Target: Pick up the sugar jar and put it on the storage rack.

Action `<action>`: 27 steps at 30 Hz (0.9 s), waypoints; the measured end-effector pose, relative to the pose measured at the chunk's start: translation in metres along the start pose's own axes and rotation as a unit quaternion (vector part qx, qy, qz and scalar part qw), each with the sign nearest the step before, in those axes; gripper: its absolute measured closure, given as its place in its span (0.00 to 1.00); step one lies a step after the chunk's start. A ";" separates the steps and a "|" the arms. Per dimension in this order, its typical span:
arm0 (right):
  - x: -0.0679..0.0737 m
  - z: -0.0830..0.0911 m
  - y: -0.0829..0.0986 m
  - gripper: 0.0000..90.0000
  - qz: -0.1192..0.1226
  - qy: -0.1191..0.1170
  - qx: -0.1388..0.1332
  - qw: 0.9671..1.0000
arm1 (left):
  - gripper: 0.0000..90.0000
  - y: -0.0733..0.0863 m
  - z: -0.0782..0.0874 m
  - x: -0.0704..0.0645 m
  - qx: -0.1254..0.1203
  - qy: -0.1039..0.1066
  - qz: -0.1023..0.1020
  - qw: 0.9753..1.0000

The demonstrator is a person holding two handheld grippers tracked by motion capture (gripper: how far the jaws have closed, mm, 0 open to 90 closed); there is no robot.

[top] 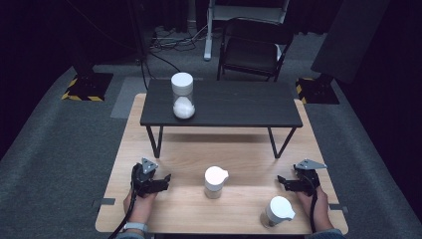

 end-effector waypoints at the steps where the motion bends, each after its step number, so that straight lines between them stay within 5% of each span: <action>1: 0.000 0.000 0.000 0.13 0.000 0.000 0.000 1.000 | 0.19 0.000 0.000 0.000 0.003 -0.001 0.002 1.000; 18: 0.000 0.000 0.000 0.13 -0.002 -0.001 0.000 1.000 | 0.20 -0.002 -0.010 0.001 0.041 -0.012 0.016 0.999; 27: 0.000 0.000 0.000 0.13 -0.001 0.000 0.000 1.000 | 0.10 0.000 -0.013 -0.002 0.041 -0.004 0.008 0.999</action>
Point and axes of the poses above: each handheld gripper's, and its own axes: z roughly backward along the jaws, y roughly out of its underside, x roughly to its left, the point moved 9 cm from there along -z, roughly forward along the jaws, and after that the axes turned 4 degrees about -y, right-handed, at the moved point
